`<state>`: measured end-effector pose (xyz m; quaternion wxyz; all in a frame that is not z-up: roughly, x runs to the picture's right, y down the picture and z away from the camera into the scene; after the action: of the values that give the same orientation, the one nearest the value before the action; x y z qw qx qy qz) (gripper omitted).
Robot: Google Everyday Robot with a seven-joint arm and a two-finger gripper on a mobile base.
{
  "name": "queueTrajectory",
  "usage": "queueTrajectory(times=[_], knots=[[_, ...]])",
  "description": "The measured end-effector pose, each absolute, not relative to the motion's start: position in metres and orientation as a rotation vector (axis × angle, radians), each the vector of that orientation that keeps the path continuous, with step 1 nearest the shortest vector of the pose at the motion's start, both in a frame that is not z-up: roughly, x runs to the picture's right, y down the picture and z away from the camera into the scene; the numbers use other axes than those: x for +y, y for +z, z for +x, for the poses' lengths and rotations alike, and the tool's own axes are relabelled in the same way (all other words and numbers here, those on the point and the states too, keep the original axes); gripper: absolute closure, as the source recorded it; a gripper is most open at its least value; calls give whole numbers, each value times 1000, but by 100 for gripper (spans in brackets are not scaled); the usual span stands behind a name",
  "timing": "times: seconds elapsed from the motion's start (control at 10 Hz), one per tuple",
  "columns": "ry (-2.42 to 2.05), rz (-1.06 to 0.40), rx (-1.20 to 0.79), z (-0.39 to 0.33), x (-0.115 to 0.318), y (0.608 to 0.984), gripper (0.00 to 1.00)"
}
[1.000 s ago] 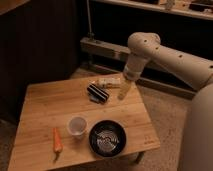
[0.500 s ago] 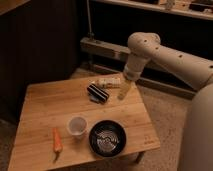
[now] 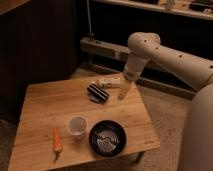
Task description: Place the ceramic cup in the ceramic bowl
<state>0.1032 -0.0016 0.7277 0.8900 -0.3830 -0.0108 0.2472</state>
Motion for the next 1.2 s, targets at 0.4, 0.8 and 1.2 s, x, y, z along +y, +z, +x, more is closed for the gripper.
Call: queueTrajectory(times=[0.4,0.8,1.2], knots=[[513,-796,-22,103,-1,728,20],[515,-796,-23,103,-2,728,20],[568,-793,-59,92,-6,696,20]])
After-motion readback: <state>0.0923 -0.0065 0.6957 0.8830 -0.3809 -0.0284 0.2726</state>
